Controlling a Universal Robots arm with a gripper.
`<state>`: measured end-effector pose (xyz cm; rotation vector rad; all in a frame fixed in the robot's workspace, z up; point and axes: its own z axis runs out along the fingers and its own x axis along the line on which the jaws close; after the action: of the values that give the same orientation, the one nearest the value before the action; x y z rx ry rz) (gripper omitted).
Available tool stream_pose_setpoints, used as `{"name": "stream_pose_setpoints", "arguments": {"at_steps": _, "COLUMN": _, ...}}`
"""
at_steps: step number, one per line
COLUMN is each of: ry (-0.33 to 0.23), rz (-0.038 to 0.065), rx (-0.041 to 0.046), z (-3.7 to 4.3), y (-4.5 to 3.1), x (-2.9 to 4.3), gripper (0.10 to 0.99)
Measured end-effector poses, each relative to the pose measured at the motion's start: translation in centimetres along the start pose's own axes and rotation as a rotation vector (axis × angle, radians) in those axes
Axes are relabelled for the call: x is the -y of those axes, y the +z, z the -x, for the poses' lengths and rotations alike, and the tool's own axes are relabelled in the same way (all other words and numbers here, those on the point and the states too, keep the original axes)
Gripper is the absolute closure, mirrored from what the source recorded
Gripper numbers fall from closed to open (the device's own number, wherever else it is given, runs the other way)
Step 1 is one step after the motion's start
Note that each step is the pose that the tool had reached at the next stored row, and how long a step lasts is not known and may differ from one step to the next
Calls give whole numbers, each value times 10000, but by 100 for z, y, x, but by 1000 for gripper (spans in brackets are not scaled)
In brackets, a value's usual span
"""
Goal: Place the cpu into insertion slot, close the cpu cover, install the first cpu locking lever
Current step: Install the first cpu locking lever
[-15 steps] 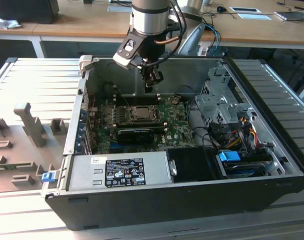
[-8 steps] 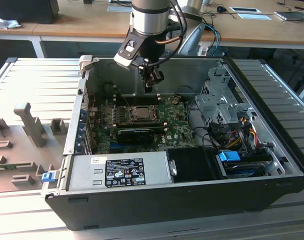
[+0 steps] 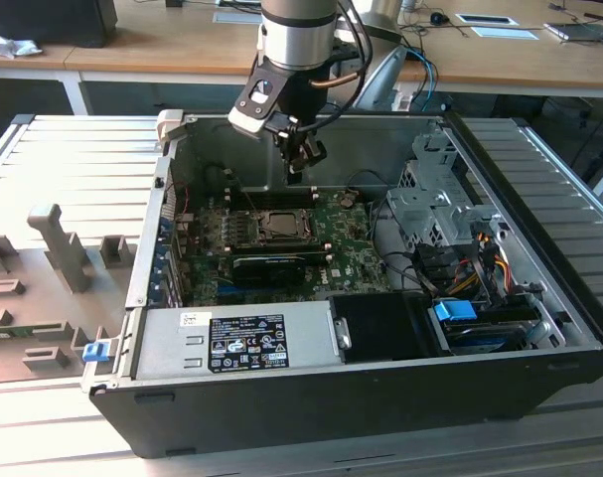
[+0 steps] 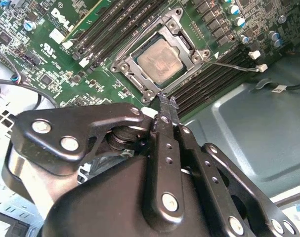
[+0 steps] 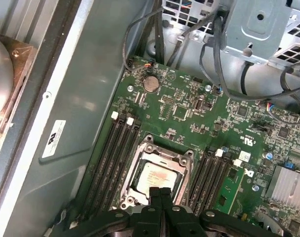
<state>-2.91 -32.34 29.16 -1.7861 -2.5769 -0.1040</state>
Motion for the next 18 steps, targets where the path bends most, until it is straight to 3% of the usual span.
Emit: {"name": "stream_pose_setpoints", "arguments": {"at_steps": 18, "ry": -1527, "rz": -64, "rx": -79, "z": 0, "y": 0, "x": 0, "gripper": 980}}
